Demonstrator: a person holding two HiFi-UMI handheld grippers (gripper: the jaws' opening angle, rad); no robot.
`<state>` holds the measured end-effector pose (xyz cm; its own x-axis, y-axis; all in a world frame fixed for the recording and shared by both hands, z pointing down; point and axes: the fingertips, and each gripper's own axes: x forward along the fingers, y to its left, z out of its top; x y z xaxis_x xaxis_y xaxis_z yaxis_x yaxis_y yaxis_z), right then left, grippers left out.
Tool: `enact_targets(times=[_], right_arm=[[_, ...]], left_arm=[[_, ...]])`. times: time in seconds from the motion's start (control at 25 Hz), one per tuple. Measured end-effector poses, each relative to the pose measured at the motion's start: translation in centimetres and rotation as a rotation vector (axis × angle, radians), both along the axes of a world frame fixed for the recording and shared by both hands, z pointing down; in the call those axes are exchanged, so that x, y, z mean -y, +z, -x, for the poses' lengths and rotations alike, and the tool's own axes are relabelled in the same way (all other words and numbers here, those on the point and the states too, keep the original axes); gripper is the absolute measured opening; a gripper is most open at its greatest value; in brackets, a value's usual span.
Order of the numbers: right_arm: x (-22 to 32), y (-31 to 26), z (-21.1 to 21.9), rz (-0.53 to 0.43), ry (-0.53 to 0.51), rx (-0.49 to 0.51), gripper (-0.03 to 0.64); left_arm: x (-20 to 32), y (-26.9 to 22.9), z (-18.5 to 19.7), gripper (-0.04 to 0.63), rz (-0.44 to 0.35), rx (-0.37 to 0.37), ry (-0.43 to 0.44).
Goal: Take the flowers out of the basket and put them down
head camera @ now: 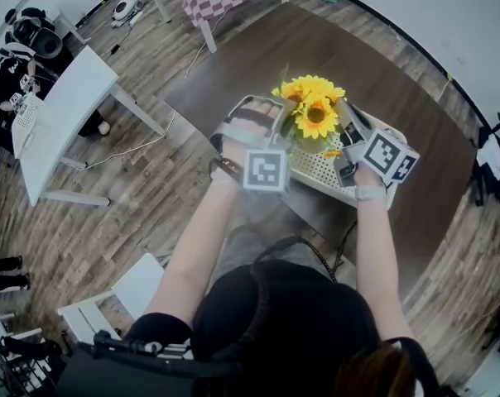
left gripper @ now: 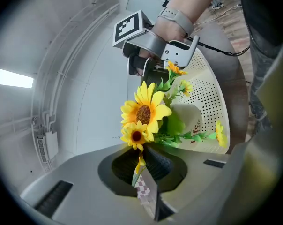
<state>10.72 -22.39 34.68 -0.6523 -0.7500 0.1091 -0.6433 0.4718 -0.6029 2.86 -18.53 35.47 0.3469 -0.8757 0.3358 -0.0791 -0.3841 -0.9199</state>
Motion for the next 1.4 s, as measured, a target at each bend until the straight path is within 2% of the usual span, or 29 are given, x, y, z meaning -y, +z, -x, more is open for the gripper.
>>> enact_targets(times=[0.24,0.48,0.84,1.04,1.24,1.4], right_arm=[[2.0,-0.9,3.9,0.000,0.023,0.004,0.006],[1.3,-2.0,3.8,-0.036,-0.023,0.069,0.006],[2.5,-0.6,6.7,-0.004,-0.040,0.072,0.006],[3.1,-0.6,10.4,-0.007,-0.082,0.089,0.006],[4.3,0.8,14.6,0.025,-0.085,0.076,0.006],[4.6,1.9,16.5,0.043,-0.084,0.076,0.006]], left_arm=[[1.9,-1.3,4.2,0.038,-0.012,-0.024,0.005],[1.6,-2.5,3.4,0.038,-0.042,-0.009,-0.021],[2.4,-1.2,6.4,0.038,-0.019,-0.009,-0.064],[3.3,-1.0,9.6,0.038,-0.019,-0.002,-0.088],[4.3,0.3,14.1,0.038,0.010,0.002,-0.106],[4.6,1.1,16.0,0.038,0.022,-0.011,-0.116]])
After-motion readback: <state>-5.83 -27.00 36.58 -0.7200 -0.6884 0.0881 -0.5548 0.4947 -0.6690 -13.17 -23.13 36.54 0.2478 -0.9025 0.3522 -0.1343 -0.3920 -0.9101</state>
